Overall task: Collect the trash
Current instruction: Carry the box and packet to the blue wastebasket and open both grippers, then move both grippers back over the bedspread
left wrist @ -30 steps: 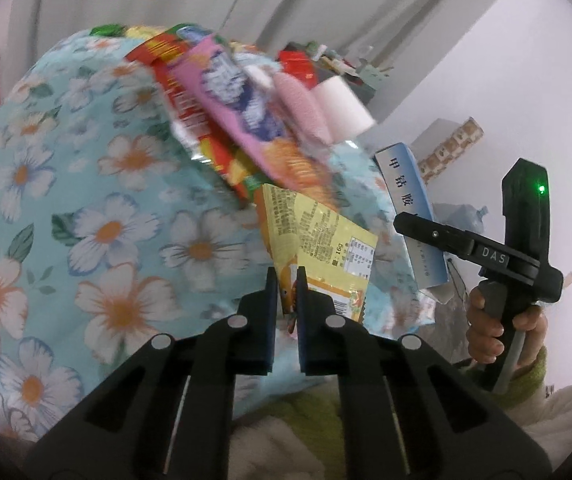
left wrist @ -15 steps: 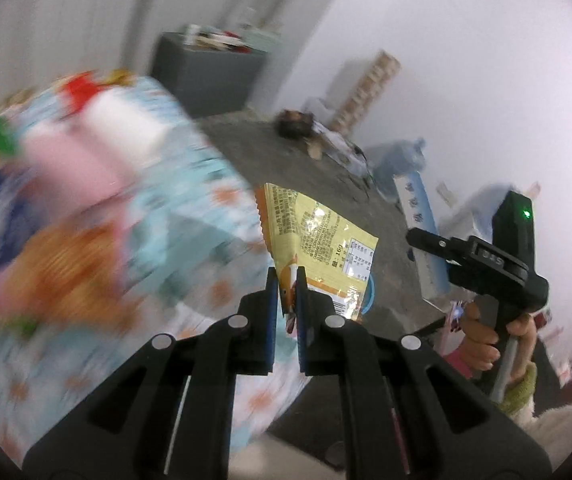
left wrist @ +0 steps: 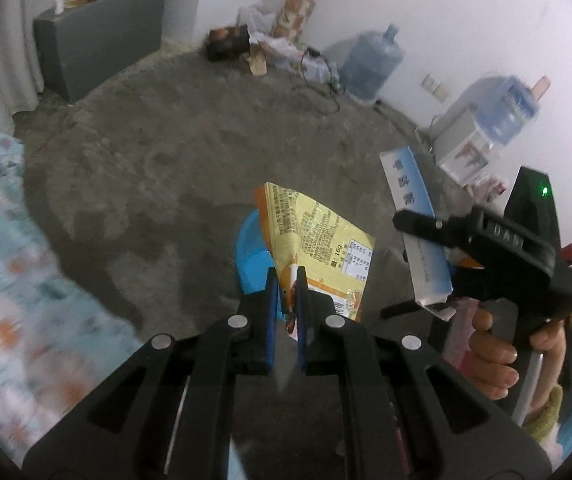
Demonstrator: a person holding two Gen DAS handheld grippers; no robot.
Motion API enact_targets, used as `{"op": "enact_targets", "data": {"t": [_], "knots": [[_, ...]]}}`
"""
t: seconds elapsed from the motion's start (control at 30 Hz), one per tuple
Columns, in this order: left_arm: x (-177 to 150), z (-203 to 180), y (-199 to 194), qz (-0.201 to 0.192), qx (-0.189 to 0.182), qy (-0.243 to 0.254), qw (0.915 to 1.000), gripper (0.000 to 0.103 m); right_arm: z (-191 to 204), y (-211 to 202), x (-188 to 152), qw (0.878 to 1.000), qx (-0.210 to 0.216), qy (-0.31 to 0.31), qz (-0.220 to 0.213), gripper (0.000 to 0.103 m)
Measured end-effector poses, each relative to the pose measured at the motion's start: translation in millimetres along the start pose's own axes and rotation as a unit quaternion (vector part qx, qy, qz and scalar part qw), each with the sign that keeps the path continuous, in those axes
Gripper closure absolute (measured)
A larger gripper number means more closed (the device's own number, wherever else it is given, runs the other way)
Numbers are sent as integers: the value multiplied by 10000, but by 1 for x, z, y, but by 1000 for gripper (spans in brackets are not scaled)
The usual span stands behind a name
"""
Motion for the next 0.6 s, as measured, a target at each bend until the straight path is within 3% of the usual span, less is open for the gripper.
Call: {"op": "enact_targets", "data": {"t": [0.07, 0.13, 0.2, 0.3, 0.4, 0.6], "knots": [[3, -3, 27, 138, 6, 24, 9999, 89, -17, 16, 19, 9998, -100, 142, 21, 16], [6, -7, 52, 296, -5, 4, 9996, 56, -43, 36, 31, 9988, -380, 313, -33, 11], [9, -7, 70, 276, 213, -4, 9994, 47, -67, 54, 36, 9969, -698, 353, 17, 11], [7, -4, 80, 353, 337, -41, 9988, 45, -102, 70, 30, 9907, -1245, 546, 94, 11], [7, -2, 72, 283, 248, 18, 9993, 38, -107, 67, 22, 9917, -1123, 617, 69, 11], [7, -5, 21, -202, 285, 381, 9987, 31, -88, 46, 17, 9896, -1409, -226, -167, 11]]}}
Point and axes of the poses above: each gripper's, at about its wrist camera, not at the fingertips, and y roughly the way its jaws point, z to its left, x to its top, the point moved 8 cm from there along y, roughly the way its jaws point, and after that the axes turned 5 degrees about -z, right-handed, at the moved point
